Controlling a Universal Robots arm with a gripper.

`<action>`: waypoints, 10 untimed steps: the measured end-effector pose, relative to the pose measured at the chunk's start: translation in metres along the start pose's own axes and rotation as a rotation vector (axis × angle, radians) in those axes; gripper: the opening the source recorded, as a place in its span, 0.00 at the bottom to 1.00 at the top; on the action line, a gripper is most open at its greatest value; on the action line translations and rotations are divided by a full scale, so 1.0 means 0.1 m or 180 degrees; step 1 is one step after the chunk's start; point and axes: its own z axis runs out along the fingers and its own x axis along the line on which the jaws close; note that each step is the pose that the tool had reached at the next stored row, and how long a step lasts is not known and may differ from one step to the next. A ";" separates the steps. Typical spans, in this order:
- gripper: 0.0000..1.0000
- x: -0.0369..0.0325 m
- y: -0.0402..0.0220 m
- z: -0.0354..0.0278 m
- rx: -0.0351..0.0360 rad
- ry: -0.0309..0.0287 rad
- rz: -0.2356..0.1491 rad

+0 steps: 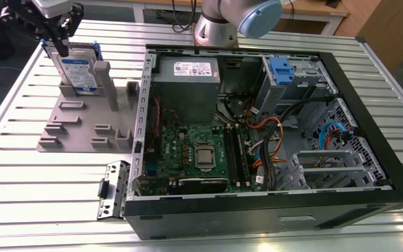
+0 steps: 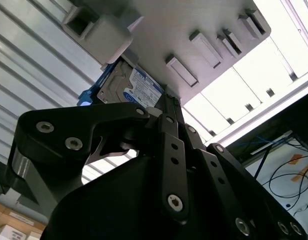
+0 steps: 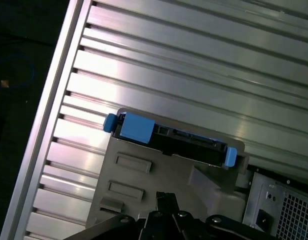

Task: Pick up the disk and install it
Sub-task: 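Pick up the disk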

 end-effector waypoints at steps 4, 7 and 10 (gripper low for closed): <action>0.10 0.000 0.000 0.000 -0.0002 0.0003 -0.0081; 0.10 0.000 0.000 0.000 -0.0003 0.0006 -0.0139; 0.10 0.000 0.000 0.000 -0.0005 0.0008 -0.0196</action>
